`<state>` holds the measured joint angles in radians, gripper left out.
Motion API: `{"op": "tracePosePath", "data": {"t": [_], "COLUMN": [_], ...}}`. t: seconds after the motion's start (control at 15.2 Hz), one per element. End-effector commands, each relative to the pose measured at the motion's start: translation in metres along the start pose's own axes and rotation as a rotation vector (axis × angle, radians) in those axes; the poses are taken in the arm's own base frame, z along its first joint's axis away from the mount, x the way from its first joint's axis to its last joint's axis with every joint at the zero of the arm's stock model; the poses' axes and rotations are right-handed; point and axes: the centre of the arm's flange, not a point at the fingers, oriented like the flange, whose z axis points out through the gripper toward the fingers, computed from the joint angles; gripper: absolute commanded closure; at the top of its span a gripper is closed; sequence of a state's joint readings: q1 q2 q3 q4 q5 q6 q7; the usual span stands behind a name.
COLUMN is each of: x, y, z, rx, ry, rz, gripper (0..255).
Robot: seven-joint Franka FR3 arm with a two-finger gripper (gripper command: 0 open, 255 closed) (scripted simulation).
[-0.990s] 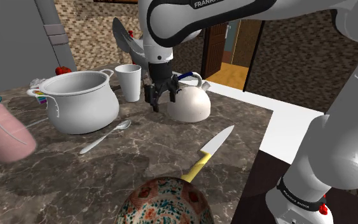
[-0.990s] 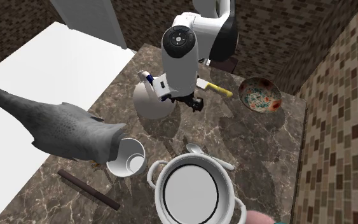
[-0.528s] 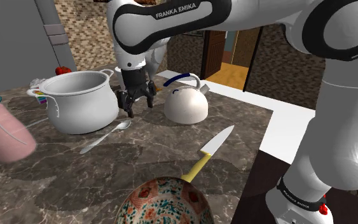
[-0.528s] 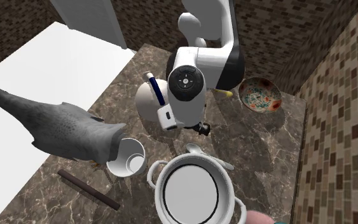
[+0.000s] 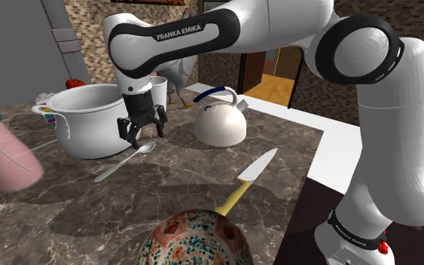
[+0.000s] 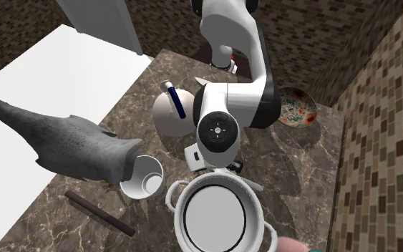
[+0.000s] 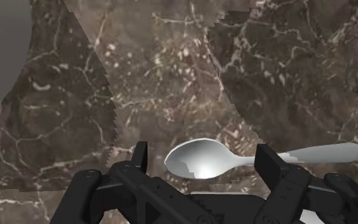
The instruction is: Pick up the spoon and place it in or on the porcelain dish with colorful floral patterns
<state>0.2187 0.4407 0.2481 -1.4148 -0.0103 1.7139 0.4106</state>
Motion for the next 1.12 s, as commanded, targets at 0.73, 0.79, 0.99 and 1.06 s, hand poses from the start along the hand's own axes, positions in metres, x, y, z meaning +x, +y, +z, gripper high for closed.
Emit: {"op": "tracePosePath", "data": {"t": [0.73, 0.79, 0.99, 1.06], "x": [0.0, 0.0, 0.0, 0.0], "y": [0.0, 0.0, 0.0, 0.0], "z": [0.024, 0.024, 0.024, 0.024], "rx": [0.0, 0.0, 0.0, 0.0], "ry": [0.0, 0.0, 0.0, 0.0], "rz": [0.0, 0.0, 0.0, 0.0], "gripper": [255, 255, 255, 255]}}
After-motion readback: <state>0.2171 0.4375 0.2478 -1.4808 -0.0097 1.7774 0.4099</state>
